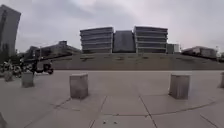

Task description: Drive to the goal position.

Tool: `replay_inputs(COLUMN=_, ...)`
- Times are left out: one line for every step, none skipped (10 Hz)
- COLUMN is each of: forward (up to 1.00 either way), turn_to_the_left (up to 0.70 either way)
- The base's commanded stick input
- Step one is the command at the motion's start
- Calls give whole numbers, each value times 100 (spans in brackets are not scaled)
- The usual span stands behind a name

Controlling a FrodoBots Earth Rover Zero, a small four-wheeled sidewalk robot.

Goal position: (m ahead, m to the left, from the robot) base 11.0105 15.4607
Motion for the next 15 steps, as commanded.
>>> replay_inputs(forward=70, turn_to_the_left=15)
replay_inputs(forward=70, turn_to_the_left=15)
replay_inputs(forward=70, turn_to_the_left=15)
replay_inputs(forward=70, turn_to_the_left=7)
replay_inputs(forward=70, turn_to_the_left=2)
replay_inputs(forward=70, turn_to_the_left=2)
replay_inputs(forward=70, turn_to_the_left=2)
replay_inputs(forward=70, turn_to_the_left=2)
replay_inputs(forward=70, turn_to_the_left=2)
replay_inputs(forward=70, turn_to_the_left=2)
replay_inputs(forward=70, turn_to_the_left=2)
replay_inputs(forward=70, turn_to_the_left=2)
replay_inputs(forward=70, turn_to_the_left=2)
replay_inputs(forward=70, turn_to_the_left=2)
replay_inputs(forward=70, turn_to_the_left=2)
